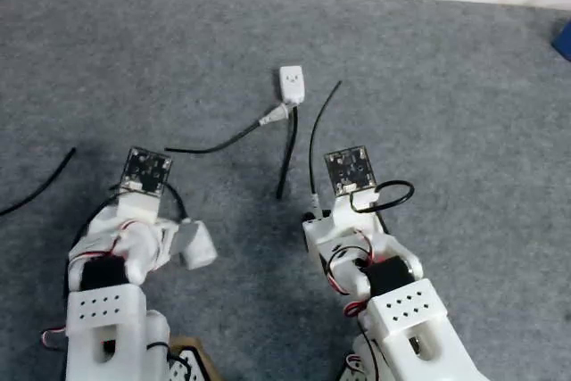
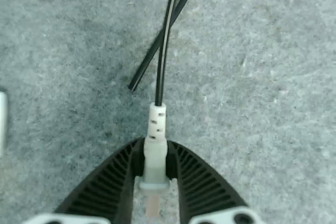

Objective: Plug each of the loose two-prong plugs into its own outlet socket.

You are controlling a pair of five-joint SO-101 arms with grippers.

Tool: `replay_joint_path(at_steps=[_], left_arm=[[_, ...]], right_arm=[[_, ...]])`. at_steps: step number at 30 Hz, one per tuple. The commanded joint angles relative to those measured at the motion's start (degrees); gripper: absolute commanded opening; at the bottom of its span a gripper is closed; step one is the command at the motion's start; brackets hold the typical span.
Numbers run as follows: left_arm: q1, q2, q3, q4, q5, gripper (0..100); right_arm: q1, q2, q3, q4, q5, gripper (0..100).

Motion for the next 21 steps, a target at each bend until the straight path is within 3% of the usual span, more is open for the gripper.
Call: replay_joint_path(at_steps=[1, 9, 13, 21], left_arm=[[-4.9, -0.2, 0.5, -1.2, -4.2, 36], [-10.2, -0.2, -2.1, -1.1, -7.0, 37], [-6.3, -0.2, -6.2, 0.0, -2.3, 37], [4.8, -0.2, -15.1, 12.1, 5.7, 37]], right_arm=[[-0.4, 0.1, -0.7, -1.2, 0.4, 0.5], [-0.4, 0.1, -0.7, -1.2, 0.4, 0.5], [-0.4, 0.1, -0.7, -1.3, 0.4, 0.5], [-0.4, 0.1, -0.7, -1.3, 0.4, 0.5]])
